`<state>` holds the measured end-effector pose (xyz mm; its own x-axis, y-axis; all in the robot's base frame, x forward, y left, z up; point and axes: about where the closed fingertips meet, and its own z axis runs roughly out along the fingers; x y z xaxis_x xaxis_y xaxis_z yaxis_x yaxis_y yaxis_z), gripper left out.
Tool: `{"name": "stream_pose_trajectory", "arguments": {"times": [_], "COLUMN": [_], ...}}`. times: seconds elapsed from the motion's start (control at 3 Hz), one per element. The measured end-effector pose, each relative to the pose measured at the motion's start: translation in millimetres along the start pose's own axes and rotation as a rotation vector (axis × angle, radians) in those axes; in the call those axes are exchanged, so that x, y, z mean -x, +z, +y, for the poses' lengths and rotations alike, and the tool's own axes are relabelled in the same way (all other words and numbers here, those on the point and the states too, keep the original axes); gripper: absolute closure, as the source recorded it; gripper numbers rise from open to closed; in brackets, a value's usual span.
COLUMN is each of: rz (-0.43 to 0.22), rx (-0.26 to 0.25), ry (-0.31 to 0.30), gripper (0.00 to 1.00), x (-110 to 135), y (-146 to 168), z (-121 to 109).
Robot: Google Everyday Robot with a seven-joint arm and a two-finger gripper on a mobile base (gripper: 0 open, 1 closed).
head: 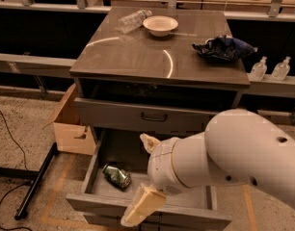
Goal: Pick green can from middle drawer and place on counter
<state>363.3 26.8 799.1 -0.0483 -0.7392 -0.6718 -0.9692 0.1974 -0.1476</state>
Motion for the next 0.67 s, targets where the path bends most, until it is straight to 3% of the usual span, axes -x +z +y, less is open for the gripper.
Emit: {"name": "stream_pose_trajectory", "arguments": {"times": [0.33, 0.67], "rz": [-0.001, 0.028], "rx": [-0.042, -0.050], "ry": [0.020, 0.079], "gripper": [0.00, 0.00], "x": [-15.3, -97.0], "y": [15.5, 91.2], "z": [-8.3, -28.9]}}
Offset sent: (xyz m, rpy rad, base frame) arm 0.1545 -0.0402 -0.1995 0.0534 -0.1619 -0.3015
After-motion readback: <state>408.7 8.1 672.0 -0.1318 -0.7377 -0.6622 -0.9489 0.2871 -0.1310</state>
